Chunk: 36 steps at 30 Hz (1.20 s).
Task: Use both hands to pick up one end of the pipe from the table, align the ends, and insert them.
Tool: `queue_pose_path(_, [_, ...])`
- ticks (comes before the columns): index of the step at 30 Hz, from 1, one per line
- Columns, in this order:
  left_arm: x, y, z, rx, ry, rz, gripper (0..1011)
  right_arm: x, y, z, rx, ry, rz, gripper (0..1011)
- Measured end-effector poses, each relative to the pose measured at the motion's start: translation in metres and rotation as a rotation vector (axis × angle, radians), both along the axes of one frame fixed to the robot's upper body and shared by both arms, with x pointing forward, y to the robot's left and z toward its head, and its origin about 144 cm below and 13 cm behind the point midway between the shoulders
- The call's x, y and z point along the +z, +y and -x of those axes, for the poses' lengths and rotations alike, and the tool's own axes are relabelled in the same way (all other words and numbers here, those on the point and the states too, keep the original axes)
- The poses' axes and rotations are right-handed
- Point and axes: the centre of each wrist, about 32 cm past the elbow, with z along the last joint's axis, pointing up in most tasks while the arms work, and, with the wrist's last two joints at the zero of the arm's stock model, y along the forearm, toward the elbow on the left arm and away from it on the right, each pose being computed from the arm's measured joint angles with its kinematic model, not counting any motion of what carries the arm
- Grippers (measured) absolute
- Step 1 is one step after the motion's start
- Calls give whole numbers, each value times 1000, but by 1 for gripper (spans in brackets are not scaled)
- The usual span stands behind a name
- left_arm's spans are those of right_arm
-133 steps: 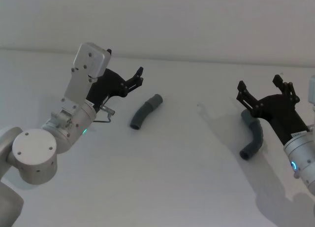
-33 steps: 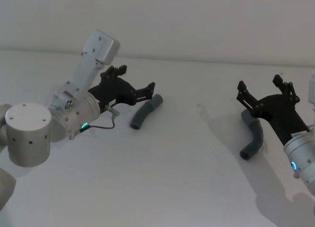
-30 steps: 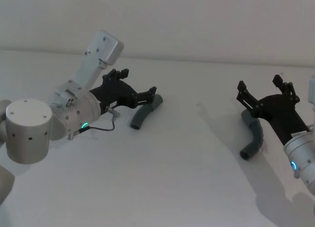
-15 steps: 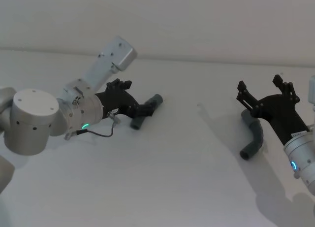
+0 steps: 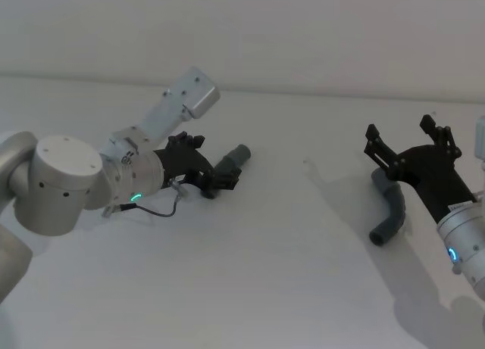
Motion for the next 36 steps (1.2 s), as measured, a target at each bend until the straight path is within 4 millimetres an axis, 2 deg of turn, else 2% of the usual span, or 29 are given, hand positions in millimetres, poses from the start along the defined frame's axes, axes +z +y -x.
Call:
queue_pose_path(31, [-16, -11, -17, -4, 47, 15, 1001, 0, 0, 0, 0, 0, 0, 1004])
queue_pose_path(36, [-16, -12, -18, -5, 52, 14, 933, 0, 0, 0, 0, 0, 0, 1004])
